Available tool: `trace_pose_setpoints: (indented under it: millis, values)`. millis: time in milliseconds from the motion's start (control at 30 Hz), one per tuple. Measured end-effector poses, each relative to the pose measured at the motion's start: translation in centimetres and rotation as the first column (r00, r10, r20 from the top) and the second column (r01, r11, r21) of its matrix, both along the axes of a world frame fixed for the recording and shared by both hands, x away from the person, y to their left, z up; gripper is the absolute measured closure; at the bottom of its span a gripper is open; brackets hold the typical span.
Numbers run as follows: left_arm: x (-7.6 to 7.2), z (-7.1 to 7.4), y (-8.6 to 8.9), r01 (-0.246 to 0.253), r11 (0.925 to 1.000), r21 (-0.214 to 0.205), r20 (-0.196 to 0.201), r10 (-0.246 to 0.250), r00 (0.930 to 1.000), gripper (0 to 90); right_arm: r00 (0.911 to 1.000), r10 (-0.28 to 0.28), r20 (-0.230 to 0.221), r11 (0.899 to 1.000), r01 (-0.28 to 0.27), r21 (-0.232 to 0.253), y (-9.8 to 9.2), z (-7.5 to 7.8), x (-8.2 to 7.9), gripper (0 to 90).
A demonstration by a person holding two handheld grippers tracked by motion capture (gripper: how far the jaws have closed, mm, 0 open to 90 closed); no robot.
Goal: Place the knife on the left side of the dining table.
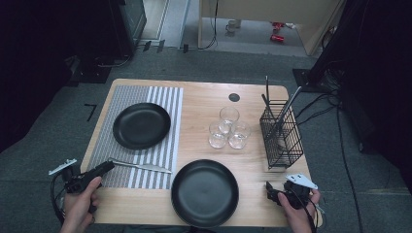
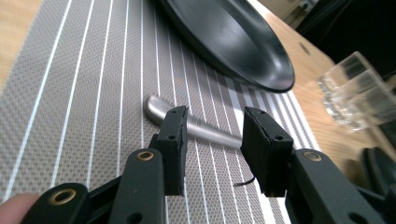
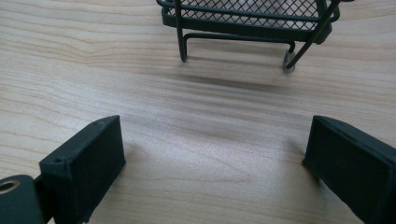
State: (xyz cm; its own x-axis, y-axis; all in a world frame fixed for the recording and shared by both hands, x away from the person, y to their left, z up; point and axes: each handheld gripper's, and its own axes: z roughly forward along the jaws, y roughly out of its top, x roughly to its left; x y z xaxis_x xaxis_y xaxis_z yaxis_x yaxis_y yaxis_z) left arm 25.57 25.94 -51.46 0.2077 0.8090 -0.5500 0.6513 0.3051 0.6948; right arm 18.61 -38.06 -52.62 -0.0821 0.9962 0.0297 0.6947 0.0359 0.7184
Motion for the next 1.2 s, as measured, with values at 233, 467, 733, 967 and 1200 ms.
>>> trace_pose_setpoints:
  millis: [233,467,733,967,1200]
  values:
    - [2.0,0.4,-2.9,-0.004,0.9884,0.152,0.03,0.0,0.9995,59.0,1.0,0.0,0.0,1.0,0.0,0.0,0.0,0.0,0.0,4.2]
    - [3.8,0.2,-4.2,0.002,0.9643,0.265,0.023,-0.008,0.9997,58.7,1.0,-0.001,0.001,1.0,0.001,0.001,0.0,0.0,0.0,4.2]
    - [3.1,-0.1,-4.3,0.048,0.9508,0.306,0.003,-0.051,0.9987,58.6,1.0,0.0,0.0,1.0,0.0,0.001,0.0,0.0,0.0,4.0]
    - [2.3,-0.1,-4.4,0.052,0.9431,0.328,0.012,-0.06,0.9982,56.1,1.0,0.0,0.0,1.0,0.0,0.001,0.0,0.0,0.0,4.0]
    - [2.7,-0.1,-5.9,0.061,0.9267,0.371,0.028,-0.077,0.9967,52.8,1.0,0.0,0.001,1.0,0.0,0.001,0.0,0.0,0.0,4.0]
